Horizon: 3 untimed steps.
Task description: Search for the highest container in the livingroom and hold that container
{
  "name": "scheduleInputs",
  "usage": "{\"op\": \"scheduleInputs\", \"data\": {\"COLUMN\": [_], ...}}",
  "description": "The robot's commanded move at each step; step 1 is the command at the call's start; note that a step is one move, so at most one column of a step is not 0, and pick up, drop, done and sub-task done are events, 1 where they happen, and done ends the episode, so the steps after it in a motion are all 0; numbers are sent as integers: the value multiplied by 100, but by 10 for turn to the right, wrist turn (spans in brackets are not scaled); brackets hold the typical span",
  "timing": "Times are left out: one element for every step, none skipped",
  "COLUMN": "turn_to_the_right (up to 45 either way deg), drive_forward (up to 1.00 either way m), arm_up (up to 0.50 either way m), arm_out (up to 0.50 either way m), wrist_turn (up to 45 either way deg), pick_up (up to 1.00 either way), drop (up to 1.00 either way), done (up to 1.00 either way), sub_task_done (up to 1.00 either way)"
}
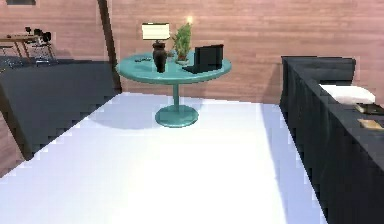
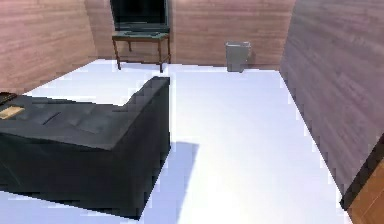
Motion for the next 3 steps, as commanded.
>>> {"op": "scheduleInputs", "data": {"turn_to_the_right": [0, 60, 0], "drive_forward": [100, 0, 25], "arm_up": [0, 0, 0], "arm_out": [0, 0, 0], "wrist_turn": [0, 0, 0], "pick_up": [0, 0, 0], "drop": [0, 0, 0], "done": [0, 0, 0], "sub_task_done": [0, 0, 0]}}
